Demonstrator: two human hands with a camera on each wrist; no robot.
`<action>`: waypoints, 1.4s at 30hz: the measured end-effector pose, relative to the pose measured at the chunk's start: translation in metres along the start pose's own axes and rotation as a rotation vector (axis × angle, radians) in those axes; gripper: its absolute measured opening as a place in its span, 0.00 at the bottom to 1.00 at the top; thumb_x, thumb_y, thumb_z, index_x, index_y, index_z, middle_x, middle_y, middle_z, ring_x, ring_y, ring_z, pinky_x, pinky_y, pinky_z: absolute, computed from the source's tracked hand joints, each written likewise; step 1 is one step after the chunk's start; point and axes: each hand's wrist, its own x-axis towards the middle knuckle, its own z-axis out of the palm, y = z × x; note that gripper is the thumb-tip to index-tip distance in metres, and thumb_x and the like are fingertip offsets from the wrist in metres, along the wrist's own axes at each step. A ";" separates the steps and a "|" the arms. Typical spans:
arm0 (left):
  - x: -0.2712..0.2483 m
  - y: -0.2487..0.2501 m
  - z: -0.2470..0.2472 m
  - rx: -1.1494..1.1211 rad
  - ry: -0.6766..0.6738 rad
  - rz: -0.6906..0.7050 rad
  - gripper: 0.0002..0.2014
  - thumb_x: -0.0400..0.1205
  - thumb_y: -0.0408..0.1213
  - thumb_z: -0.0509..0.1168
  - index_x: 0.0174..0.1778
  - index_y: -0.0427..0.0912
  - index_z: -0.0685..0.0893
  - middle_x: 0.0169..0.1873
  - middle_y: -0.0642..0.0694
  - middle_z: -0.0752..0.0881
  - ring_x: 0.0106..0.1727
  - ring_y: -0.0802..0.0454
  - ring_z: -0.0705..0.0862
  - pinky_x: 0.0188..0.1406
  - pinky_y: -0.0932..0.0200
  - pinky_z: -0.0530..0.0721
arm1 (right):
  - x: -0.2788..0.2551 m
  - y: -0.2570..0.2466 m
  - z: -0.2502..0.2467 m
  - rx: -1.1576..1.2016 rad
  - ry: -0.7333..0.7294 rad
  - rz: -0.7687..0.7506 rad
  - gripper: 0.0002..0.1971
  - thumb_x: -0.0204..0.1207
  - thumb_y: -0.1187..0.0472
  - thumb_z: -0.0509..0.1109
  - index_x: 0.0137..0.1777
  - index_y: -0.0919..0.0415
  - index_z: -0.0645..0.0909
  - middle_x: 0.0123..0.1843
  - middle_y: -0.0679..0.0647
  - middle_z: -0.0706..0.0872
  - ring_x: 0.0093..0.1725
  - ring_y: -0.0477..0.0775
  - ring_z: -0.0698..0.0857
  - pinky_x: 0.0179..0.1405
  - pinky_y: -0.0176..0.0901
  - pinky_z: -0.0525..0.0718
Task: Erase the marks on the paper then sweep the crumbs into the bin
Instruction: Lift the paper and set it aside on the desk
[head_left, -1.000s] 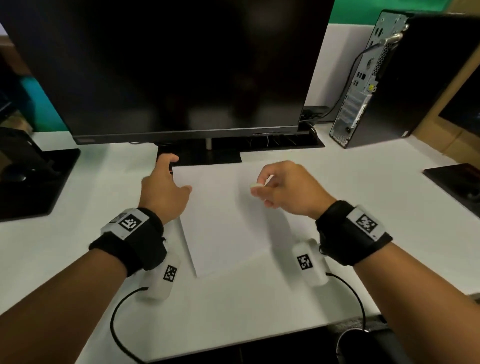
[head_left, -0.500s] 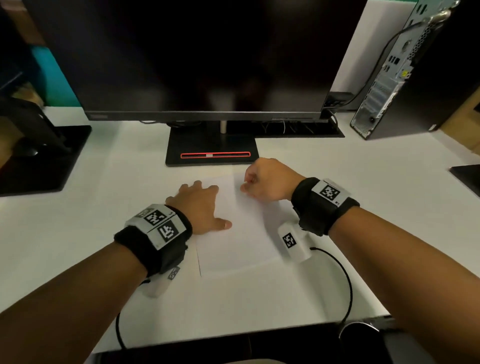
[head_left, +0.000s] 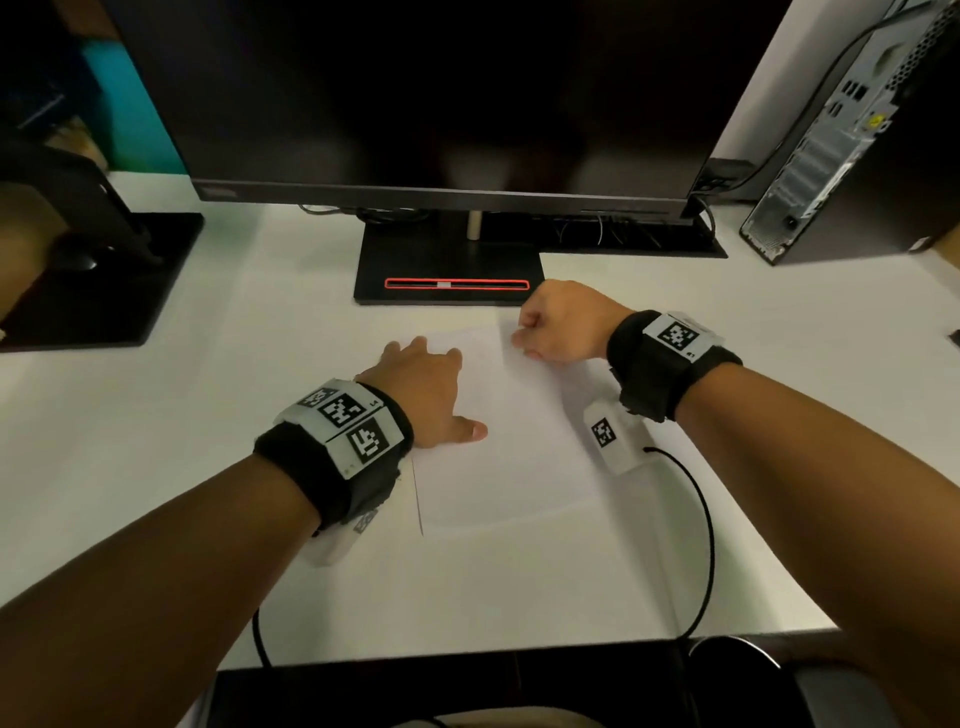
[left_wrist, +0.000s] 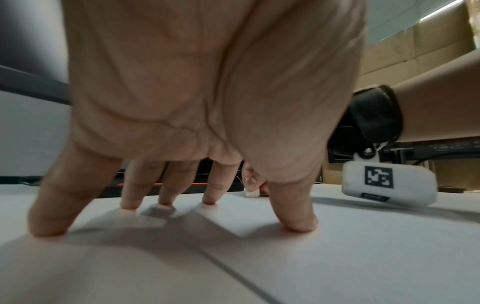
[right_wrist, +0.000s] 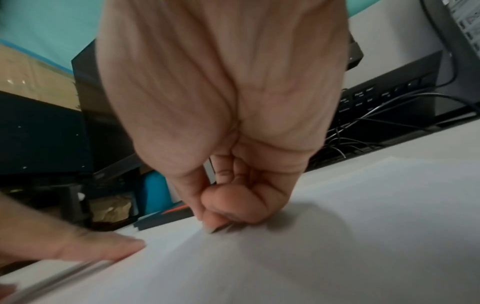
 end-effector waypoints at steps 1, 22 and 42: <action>0.000 0.000 0.000 0.001 -0.003 -0.003 0.49 0.78 0.69 0.66 0.88 0.48 0.54 0.88 0.36 0.51 0.87 0.35 0.53 0.79 0.33 0.68 | 0.000 -0.001 0.001 -0.006 -0.007 -0.008 0.17 0.81 0.56 0.69 0.42 0.72 0.87 0.43 0.67 0.90 0.35 0.54 0.82 0.38 0.46 0.83; 0.002 0.000 0.001 0.018 -0.014 -0.009 0.50 0.78 0.69 0.65 0.89 0.48 0.52 0.87 0.36 0.52 0.87 0.34 0.52 0.78 0.31 0.69 | 0.013 -0.006 0.006 0.078 -0.032 0.019 0.14 0.82 0.56 0.71 0.43 0.67 0.90 0.43 0.63 0.92 0.37 0.53 0.86 0.39 0.43 0.86; -0.003 0.000 -0.001 0.043 -0.016 -0.004 0.50 0.79 0.69 0.64 0.89 0.47 0.51 0.88 0.36 0.51 0.87 0.34 0.52 0.82 0.35 0.65 | -0.022 0.009 0.007 -0.013 -0.056 -0.003 0.16 0.80 0.57 0.69 0.33 0.64 0.86 0.26 0.50 0.84 0.27 0.47 0.78 0.31 0.41 0.79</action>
